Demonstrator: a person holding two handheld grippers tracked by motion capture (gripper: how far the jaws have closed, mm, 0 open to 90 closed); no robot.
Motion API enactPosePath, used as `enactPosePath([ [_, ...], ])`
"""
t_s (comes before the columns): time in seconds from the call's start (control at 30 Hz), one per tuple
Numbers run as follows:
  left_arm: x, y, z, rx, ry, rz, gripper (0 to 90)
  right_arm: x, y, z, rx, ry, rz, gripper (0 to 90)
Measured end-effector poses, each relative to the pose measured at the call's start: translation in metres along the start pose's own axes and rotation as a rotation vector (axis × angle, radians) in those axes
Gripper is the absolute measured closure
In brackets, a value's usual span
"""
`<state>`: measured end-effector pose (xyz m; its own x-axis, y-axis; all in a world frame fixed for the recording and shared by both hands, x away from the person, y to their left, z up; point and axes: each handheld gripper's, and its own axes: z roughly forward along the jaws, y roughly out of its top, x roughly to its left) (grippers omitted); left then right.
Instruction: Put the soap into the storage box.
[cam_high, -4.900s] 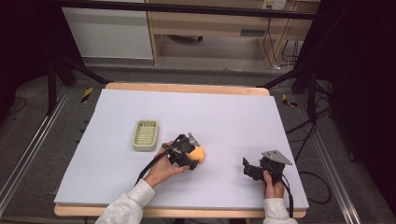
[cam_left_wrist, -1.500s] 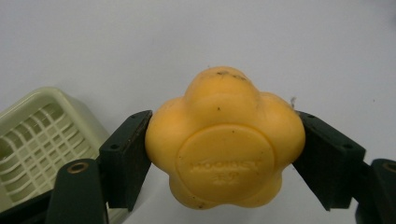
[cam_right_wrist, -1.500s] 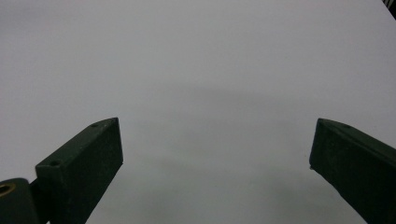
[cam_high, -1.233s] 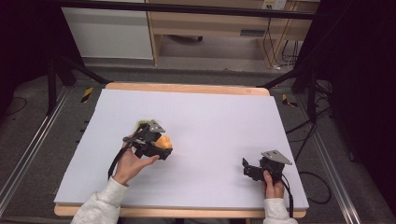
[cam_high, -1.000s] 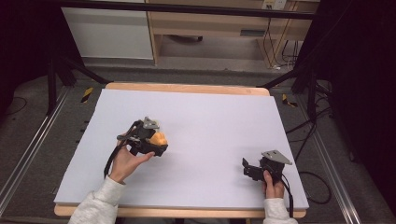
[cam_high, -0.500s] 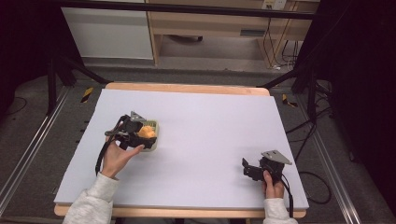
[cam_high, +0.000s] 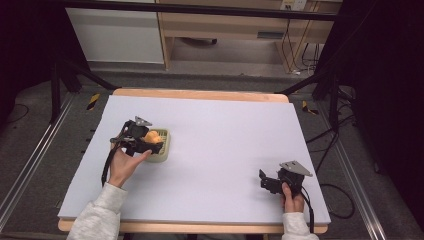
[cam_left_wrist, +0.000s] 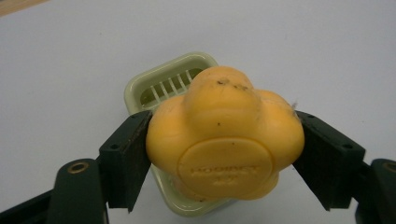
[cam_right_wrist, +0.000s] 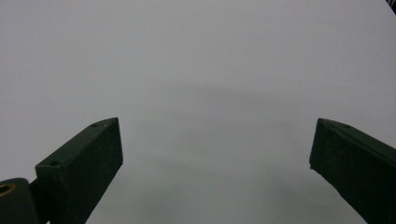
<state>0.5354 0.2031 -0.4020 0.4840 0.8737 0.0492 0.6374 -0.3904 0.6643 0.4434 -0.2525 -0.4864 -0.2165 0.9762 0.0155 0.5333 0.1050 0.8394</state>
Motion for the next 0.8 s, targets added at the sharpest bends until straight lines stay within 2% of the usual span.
enactPosePath([
  [0.8,0.005,-0.004,0.026,0.045,0.018,-0.012,24.8,0.0,0.0,0.0,0.0,0.001,-0.001,3.1],
])
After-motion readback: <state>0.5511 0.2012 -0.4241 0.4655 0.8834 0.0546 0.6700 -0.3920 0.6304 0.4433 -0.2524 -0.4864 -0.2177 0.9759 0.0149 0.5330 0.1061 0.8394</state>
